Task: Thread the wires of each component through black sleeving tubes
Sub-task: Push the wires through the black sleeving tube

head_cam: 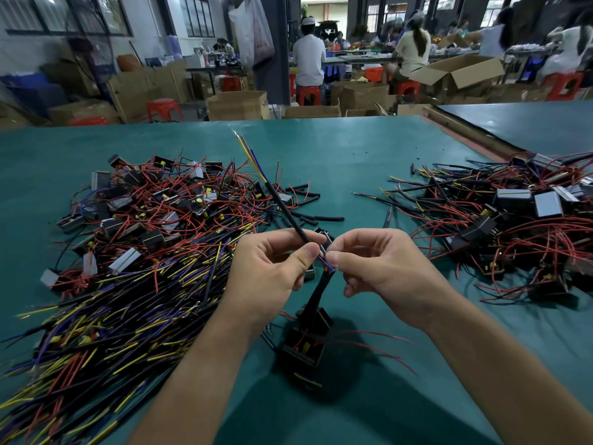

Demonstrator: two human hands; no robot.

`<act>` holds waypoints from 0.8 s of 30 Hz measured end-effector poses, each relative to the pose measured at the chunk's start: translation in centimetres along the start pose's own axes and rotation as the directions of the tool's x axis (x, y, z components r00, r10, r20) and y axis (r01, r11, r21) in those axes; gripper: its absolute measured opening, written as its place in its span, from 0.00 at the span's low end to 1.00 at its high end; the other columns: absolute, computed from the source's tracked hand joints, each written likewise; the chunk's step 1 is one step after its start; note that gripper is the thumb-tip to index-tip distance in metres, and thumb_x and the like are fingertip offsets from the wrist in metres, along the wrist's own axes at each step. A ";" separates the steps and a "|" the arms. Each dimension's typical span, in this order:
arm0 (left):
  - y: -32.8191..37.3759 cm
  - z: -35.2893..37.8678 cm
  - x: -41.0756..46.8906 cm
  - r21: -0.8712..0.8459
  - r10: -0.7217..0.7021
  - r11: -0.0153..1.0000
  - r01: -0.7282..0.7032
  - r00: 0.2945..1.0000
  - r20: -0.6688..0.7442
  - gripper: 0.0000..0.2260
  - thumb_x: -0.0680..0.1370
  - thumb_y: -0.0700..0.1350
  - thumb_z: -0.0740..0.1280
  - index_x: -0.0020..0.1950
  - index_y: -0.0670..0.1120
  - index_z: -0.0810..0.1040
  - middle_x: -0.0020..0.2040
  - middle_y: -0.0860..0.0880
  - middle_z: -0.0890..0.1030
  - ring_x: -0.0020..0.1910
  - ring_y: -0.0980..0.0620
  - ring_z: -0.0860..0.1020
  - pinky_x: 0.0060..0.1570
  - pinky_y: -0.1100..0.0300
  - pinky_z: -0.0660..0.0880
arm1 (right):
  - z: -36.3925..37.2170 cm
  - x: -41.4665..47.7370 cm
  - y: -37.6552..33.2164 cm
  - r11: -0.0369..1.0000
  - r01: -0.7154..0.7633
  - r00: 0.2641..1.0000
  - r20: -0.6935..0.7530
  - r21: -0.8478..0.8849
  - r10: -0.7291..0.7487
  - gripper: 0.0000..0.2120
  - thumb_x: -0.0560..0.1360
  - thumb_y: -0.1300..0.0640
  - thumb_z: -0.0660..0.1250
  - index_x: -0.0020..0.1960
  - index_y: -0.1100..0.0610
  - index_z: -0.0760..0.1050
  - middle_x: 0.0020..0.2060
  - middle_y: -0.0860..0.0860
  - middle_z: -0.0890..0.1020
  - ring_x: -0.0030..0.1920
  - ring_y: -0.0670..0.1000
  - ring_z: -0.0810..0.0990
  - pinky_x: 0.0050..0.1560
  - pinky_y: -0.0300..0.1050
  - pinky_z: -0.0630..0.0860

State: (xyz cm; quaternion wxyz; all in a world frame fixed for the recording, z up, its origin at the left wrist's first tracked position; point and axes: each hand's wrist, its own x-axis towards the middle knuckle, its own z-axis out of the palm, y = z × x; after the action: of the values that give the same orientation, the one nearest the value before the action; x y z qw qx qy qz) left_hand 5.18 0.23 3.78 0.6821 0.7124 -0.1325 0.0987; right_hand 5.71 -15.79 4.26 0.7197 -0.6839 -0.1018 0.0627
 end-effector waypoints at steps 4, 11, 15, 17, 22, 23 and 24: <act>-0.1 0.1 0.0 0.017 0.004 1.000 -0.004 1.000 -0.025 0.09 0.76 0.33 0.68 0.42 0.46 0.83 0.26 0.55 0.77 0.23 0.57 0.67 0.25 0.67 0.66 | 0.0 -0.1 -0.2 0.994 0.089 0.996 0.030 -0.062 -0.087 0.08 0.71 0.69 0.71 0.36 0.59 0.83 0.28 0.55 0.77 0.23 0.46 0.70 0.26 0.38 0.75; 0.2 0.1 0.0 -0.034 0.001 0.999 -0.002 0.999 -0.043 0.08 0.76 0.33 0.67 0.42 0.44 0.83 0.25 0.53 0.76 0.22 0.57 0.67 0.25 0.67 0.65 | 0.0 -0.1 -0.1 0.992 0.117 0.992 0.044 -0.035 -0.116 0.08 0.71 0.70 0.71 0.38 0.59 0.83 0.26 0.50 0.79 0.23 0.45 0.71 0.26 0.39 0.76; 0.3 0.1 -0.1 -0.049 -0.011 0.999 0.010 1.000 -0.020 0.09 0.76 0.33 0.67 0.42 0.44 0.83 0.27 0.53 0.78 0.23 0.56 0.67 0.25 0.66 0.66 | -0.1 -0.1 -0.1 0.994 0.112 0.992 0.058 -0.021 -0.110 0.06 0.72 0.70 0.70 0.39 0.62 0.81 0.27 0.50 0.79 0.23 0.45 0.71 0.26 0.38 0.76; 0.3 0.0 -0.1 -0.045 -0.011 0.999 0.011 1.000 -0.010 0.08 0.76 0.33 0.68 0.42 0.44 0.83 0.27 0.53 0.78 0.23 0.56 0.67 0.26 0.66 0.67 | -0.1 -0.1 -0.1 0.994 0.106 0.993 0.062 -0.023 -0.104 0.06 0.71 0.70 0.70 0.39 0.61 0.82 0.27 0.51 0.79 0.23 0.45 0.71 0.27 0.38 0.76; 0.2 -0.2 0.0 -0.042 -0.015 0.999 0.016 1.000 0.022 0.09 0.76 0.34 0.68 0.41 0.45 0.84 0.28 0.51 0.78 0.24 0.53 0.67 0.27 0.65 0.67 | 0.0 -0.2 0.0 0.992 0.123 0.991 0.047 -0.014 -0.122 0.08 0.71 0.72 0.70 0.37 0.62 0.80 0.28 0.54 0.80 0.24 0.47 0.72 0.28 0.39 0.77; 0.1 -0.2 0.0 -0.036 -0.011 0.999 0.013 0.999 0.034 0.07 0.75 0.34 0.69 0.42 0.44 0.84 0.28 0.52 0.78 0.24 0.53 0.67 0.27 0.65 0.67 | 0.1 -0.2 0.0 0.991 0.131 0.991 0.037 -0.012 -0.130 0.08 0.71 0.72 0.70 0.37 0.63 0.79 0.28 0.54 0.80 0.24 0.47 0.73 0.28 0.39 0.77; 0.1 -0.3 0.0 -0.030 -0.002 1.000 0.004 0.999 0.049 0.04 0.74 0.34 0.70 0.42 0.42 0.83 0.28 0.53 0.78 0.24 0.53 0.67 0.27 0.65 0.67 | 0.1 -0.1 0.0 0.991 0.135 0.990 0.029 -0.012 -0.135 0.08 0.71 0.73 0.69 0.37 0.62 0.79 0.28 0.54 0.80 0.24 0.47 0.73 0.28 0.39 0.76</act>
State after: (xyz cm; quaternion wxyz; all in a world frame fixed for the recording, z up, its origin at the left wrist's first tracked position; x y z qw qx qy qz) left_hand 5.20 0.50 3.88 0.6894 0.7045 -0.1495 0.0781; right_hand 5.55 -15.74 4.24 0.7161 -0.6794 -0.1586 0.0230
